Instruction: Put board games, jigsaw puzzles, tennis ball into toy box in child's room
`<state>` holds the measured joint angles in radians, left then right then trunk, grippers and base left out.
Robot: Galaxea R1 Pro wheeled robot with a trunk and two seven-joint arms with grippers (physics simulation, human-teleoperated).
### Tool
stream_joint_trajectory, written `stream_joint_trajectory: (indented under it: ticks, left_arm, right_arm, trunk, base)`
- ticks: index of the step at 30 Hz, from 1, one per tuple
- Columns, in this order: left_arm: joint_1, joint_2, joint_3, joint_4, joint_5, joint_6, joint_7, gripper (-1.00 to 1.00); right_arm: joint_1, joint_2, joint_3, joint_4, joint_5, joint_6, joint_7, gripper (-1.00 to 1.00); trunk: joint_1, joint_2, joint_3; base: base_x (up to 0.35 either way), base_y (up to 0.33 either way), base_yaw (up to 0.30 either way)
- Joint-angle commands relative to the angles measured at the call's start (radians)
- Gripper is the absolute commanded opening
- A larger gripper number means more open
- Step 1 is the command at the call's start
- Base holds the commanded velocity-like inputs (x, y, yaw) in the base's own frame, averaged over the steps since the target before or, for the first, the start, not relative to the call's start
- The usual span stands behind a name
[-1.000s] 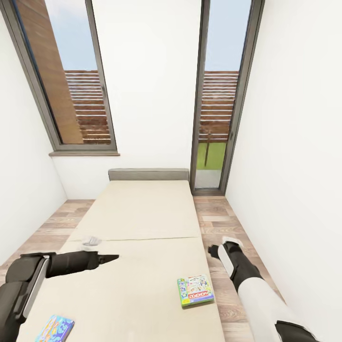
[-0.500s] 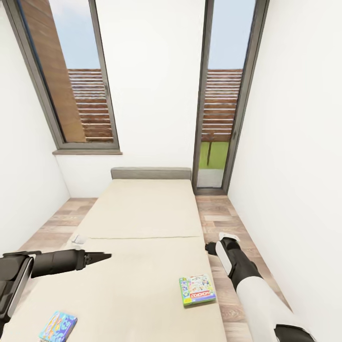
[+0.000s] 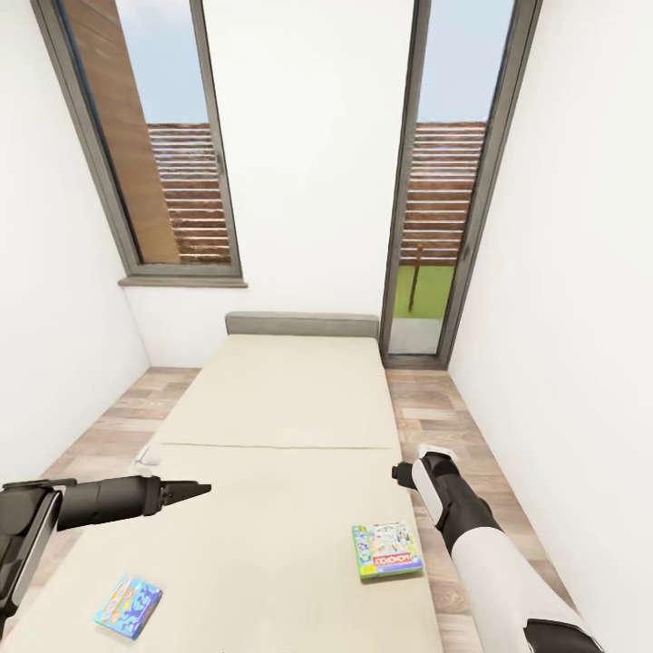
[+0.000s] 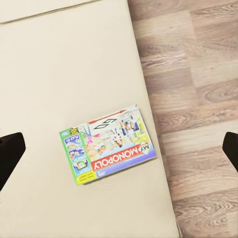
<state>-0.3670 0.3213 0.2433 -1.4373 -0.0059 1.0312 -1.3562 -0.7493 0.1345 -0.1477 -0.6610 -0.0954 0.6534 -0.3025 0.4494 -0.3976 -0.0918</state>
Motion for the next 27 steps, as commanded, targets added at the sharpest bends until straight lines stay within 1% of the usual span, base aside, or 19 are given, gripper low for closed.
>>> stream_joint_trajectory:
  ticks: [1, 17, 22, 27]
  left_arm:
    - [-0.001, 0.000, 0.000, 0.000, -0.001, 0.010, -0.004, 1.00]
    - [-0.001, -0.005, -0.009, 0.000, -0.003, 0.010, 0.000, 1.00]
    - [-0.001, -0.003, -0.005, 0.000, -0.003, 0.009, -0.001, 1.00]
    - [-0.001, 0.000, -0.002, 0.000, -0.003, 0.009, -0.002, 1.00]
  right_arm:
    - [-0.001, 0.001, -0.002, -0.002, -0.010, 0.003, -0.008, 1.00]
    - [-0.002, -0.004, -0.007, 0.001, -0.012, 0.004, -0.006, 1.00]
    - [-0.001, -0.008, -0.008, 0.003, -0.014, 0.000, -0.007, 1.00]
    - [-0.001, -0.010, -0.009, 0.004, -0.016, 0.000, -0.007, 1.00]
  trunk:
    - [0.001, -0.002, -0.004]
    - [0.001, -0.002, -0.029]
    - [0.001, -0.002, -0.038]
    - [0.001, -0.002, -0.046]
  base:
    - [0.000, 0.000, 0.101]
    - [0.000, 0.000, 0.087]
    - [0.000, 0.000, 0.020]
    - [0.000, 0.000, -0.063]
